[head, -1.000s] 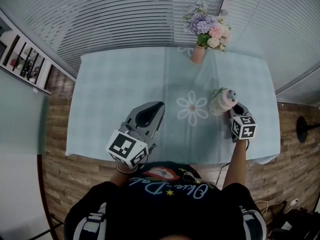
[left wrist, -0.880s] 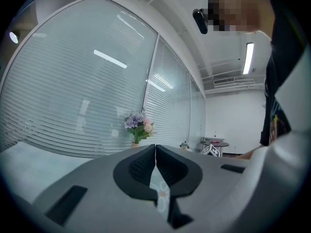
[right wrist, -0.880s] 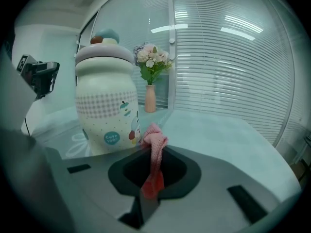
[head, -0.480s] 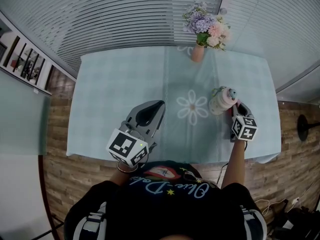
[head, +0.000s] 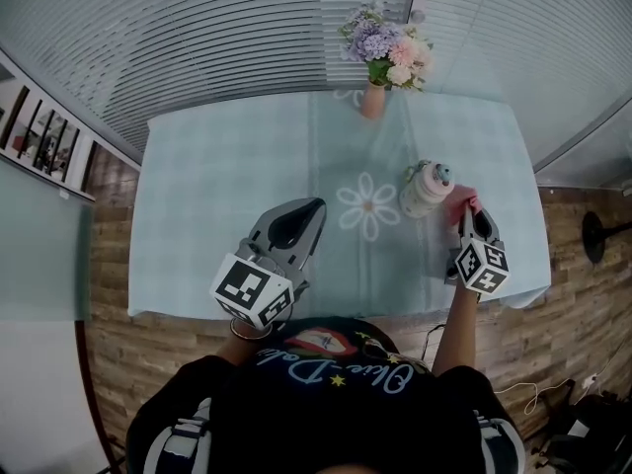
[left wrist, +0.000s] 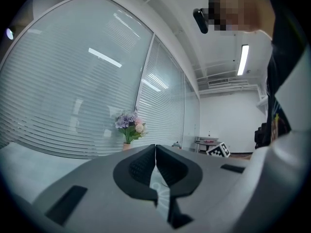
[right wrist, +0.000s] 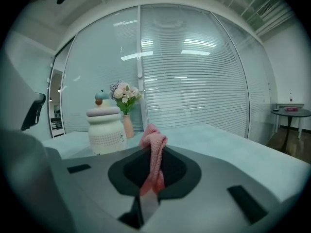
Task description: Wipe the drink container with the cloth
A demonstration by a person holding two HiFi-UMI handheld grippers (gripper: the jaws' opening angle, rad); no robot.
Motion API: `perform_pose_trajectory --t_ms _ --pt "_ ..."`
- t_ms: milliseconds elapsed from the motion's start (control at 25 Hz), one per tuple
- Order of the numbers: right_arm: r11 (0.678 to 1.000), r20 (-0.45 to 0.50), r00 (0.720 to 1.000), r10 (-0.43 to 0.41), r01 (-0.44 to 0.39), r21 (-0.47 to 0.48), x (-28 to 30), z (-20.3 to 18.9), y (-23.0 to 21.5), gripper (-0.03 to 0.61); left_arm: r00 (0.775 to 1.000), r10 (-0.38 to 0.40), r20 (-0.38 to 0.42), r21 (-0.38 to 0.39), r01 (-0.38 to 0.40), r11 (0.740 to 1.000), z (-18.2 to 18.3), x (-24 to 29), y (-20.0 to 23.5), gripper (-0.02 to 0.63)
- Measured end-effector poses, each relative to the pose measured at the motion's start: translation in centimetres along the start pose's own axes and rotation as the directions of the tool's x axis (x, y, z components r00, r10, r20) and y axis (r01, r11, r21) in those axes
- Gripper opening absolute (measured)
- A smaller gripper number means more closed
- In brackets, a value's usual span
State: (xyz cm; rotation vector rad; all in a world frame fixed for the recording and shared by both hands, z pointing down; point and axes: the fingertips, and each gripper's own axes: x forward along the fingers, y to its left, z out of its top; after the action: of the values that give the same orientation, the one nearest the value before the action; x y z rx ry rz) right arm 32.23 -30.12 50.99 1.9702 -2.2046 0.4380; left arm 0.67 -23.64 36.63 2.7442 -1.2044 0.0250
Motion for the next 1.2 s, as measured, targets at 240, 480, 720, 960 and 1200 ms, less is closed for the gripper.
perform_pose_trajectory --t_ms 240,480,720,960,1200 --pt "0.999 0.083 0.996 0.032 -0.033 0.018 -3.2 1.5 1.6 0.029 1.0 -0.03 0.0 0.003 0.03 1.0 -0.1 0.3 -1.7 0.006" --pt "0.995 0.154 0.984 0.093 -0.099 0.031 -6.0 3.1 4.2 0.029 0.998 -0.056 0.007 0.012 0.056 0.998 0.1 0.7 -3.0 0.005" --pt "0.987 0.201 0.968 0.148 -0.157 0.028 -8.9 3.9 6.8 0.029 0.997 -0.081 0.012 0.028 0.08 0.996 0.2 0.5 -4.6 0.006" --pt "0.982 0.228 0.958 0.171 -0.184 0.035 -10.8 4.0 8.4 0.029 0.994 -0.11 0.006 0.039 0.109 0.993 -0.2 0.0 -6.2 0.006" --pt "0.978 0.248 0.949 0.195 -0.208 0.029 -12.7 4.0 9.9 0.029 0.992 -0.126 0.004 0.041 0.126 0.991 -0.4 -0.4 -7.2 0.006"
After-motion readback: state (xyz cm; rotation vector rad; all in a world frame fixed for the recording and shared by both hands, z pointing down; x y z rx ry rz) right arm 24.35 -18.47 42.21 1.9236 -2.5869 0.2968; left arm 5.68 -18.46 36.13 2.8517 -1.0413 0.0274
